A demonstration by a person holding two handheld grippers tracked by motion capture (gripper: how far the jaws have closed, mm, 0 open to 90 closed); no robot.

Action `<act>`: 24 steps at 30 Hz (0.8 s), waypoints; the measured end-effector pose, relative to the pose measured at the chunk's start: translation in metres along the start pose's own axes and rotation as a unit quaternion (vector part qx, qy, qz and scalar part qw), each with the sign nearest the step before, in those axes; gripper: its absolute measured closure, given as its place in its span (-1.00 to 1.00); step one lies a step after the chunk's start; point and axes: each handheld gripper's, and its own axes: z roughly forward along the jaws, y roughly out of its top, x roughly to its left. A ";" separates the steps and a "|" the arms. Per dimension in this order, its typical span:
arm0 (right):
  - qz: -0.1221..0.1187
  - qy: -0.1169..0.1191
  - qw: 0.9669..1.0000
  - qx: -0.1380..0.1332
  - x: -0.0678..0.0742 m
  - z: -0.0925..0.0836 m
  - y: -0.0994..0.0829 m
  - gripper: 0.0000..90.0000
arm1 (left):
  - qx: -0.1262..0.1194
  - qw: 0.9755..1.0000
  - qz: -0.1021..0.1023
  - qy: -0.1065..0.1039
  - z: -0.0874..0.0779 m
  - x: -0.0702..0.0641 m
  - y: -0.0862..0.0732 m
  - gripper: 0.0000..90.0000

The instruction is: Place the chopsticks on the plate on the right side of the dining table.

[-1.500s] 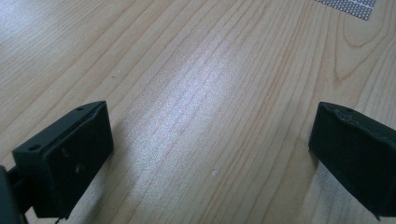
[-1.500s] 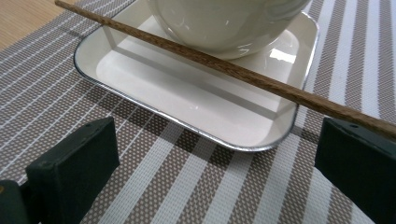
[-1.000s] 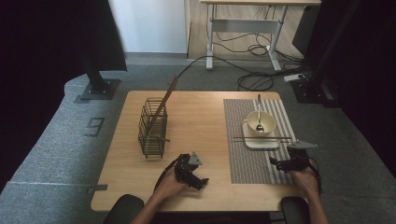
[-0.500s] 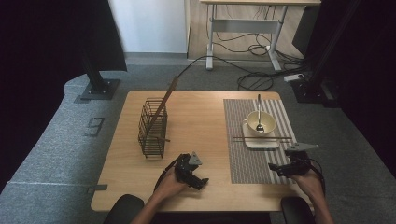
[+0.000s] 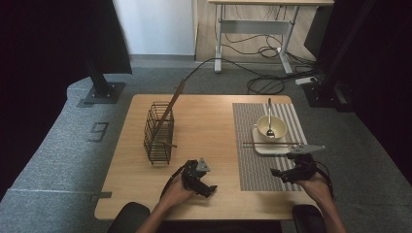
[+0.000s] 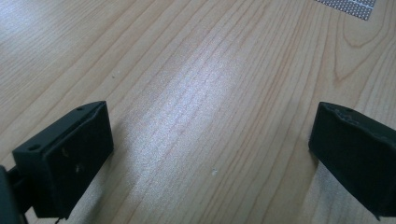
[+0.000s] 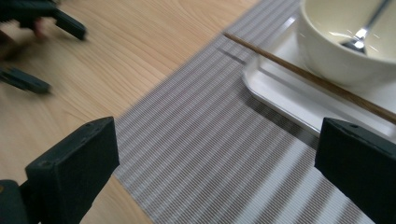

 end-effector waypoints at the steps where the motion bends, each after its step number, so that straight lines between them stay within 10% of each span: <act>1: -0.001 0.005 1.000 -0.001 0.002 0.000 0.003 -1.00 | -0.001 1.000 -0.001 0.000 0.000 0.000 0.000 -1.00; 24: -0.074 0.046 0.996 0.015 0.041 0.027 0.064 -1.00 | 0.000 1.000 -0.002 -0.001 0.000 0.000 0.000 -1.00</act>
